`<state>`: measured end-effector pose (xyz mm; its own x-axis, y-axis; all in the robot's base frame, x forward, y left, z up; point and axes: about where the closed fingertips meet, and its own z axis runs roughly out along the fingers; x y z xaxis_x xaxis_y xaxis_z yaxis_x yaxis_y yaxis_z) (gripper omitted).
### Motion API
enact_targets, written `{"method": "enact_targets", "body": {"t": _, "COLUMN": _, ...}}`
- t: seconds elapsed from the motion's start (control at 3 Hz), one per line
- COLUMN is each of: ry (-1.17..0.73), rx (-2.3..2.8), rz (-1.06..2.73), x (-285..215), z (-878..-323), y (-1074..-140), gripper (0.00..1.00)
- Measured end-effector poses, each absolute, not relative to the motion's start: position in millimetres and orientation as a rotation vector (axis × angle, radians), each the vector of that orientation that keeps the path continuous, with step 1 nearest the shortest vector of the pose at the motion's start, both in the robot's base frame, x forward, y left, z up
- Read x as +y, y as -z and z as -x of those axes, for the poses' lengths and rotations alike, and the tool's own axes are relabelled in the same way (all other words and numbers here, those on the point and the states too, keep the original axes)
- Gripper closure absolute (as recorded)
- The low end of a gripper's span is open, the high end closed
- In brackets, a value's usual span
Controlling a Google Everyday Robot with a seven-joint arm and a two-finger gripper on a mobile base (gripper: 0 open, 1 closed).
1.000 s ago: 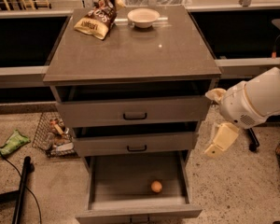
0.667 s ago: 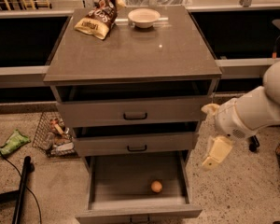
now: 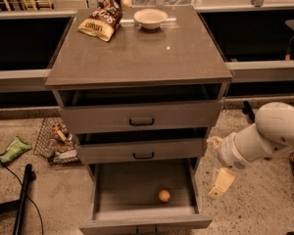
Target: Pick orange from bottom drawer and place on counter
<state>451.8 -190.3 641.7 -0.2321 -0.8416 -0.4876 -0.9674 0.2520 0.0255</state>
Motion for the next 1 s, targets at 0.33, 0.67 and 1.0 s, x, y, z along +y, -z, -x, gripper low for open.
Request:
{"method": "enact_targets", "body": {"t": 0.33, "ry": -0.51, "rx": 2.157, "rz": 1.61, "x": -197.6, "z": -454.2, "y": -598.5, "gripper": 0.0}}
{"method": "enact_targets", "body": {"t": 0.67, "ry": -0.608, "rx": 2.138, "rz": 1.55, "x": -192.7, "z": -460.8, "y": -542.4, "gripper": 0.0}}
{"method": "enact_targets", "body": {"t": 1.0, "ry": -0.608, "rx": 2.137, "rz": 1.55, "x": -192.6, "z": -460.9, "y": -542.3, "gripper": 0.0}}
